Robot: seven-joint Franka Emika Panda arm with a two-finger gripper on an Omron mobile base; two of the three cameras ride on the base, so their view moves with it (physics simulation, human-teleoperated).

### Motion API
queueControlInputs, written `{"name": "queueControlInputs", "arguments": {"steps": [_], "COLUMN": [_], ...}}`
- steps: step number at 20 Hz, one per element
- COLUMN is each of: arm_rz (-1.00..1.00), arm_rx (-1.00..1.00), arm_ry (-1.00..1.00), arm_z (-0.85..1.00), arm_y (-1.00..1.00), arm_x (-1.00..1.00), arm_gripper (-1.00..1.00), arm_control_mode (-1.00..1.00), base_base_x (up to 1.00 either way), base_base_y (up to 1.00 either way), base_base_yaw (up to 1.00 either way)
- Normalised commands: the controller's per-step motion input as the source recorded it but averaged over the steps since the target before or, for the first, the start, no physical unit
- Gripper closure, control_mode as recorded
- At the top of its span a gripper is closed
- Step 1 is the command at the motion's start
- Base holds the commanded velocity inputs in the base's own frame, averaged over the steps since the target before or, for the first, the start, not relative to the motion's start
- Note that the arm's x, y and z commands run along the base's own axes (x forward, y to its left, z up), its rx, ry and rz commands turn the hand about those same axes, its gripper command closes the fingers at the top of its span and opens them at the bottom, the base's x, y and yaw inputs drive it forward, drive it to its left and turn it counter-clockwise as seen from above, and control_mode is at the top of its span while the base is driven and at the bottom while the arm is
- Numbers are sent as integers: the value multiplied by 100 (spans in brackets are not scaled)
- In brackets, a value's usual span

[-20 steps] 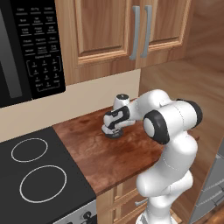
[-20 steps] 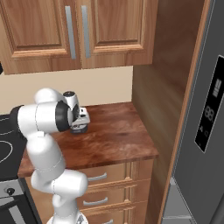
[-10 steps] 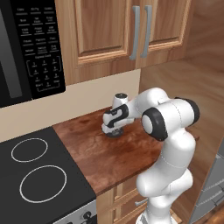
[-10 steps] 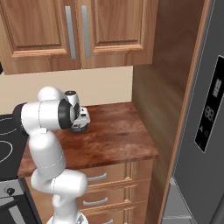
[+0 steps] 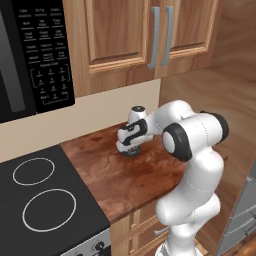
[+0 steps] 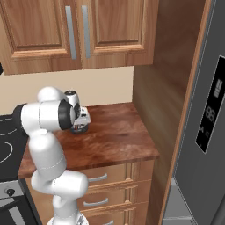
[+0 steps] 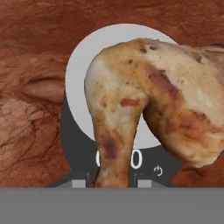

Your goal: Take the chicken drumstick from the fridge and place it on the digital scale on the counter by the fridge. Wait a few seconds for a reading, then move it to the plate on the dining counter.

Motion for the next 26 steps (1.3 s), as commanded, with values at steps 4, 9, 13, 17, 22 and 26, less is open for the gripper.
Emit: {"name": "queueControlInputs", "arguments": {"steps": [4,9,13,17,22,26], "arm_rz": [0,0,0,0,0,0], "arm_rx": [-8,-3,0,0,1,7], "arm_ry": [0,0,-3,-6,0,-5], "arm_z": [24,28,2,4,47,53], "arm_y": [0,-2,-27,-36,-34,-15], "arm_x": [-1,-49,-100,-100,-96,-100], "arm_gripper": [-100,-100,-100,-100,-100,-100], "arm_control_mode": [-100,-100,-100,-100,-100,-100], "base_base_x": [0,0,0,0,0,0], "base_base_y": [0,0,0,0,0,0], "base_base_yaw": [0,0,0,0,0,0]}}
